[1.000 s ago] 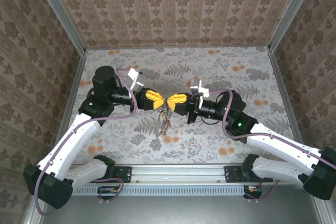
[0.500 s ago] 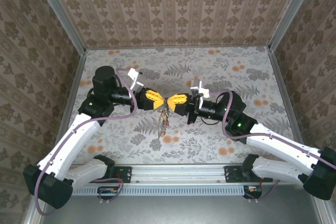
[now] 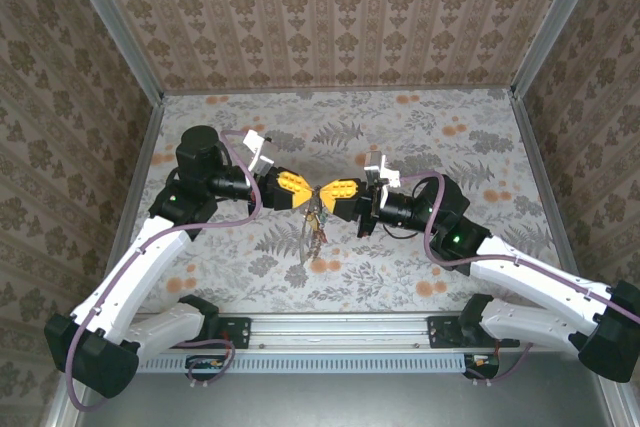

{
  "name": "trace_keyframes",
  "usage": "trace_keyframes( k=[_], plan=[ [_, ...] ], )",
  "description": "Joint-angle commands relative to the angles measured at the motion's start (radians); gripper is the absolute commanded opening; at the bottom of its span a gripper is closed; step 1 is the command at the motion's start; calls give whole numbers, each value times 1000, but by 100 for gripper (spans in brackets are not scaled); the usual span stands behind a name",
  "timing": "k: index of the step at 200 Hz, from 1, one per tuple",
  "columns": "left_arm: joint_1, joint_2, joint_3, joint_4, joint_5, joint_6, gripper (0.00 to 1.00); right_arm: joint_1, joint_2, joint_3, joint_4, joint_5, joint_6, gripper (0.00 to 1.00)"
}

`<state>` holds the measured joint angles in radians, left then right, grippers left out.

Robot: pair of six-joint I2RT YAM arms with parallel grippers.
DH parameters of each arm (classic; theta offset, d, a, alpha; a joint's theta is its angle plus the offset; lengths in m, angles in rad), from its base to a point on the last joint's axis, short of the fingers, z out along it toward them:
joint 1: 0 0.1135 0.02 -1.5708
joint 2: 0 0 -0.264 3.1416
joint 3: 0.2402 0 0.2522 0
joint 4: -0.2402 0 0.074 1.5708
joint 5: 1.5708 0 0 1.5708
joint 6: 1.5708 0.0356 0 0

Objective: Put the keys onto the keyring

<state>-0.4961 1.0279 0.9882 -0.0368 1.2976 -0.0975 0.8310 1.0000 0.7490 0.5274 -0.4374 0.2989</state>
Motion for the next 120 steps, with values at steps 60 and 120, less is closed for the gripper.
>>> trace_keyframes(
  k=[60,120],
  plan=[
    [2,-18,5,46,20,2,0,-4,-15,-7,39,19,23,0],
    [2,-18,7,46,20,1,0,-3,2,-3,62,-8,43,0]
  ],
)
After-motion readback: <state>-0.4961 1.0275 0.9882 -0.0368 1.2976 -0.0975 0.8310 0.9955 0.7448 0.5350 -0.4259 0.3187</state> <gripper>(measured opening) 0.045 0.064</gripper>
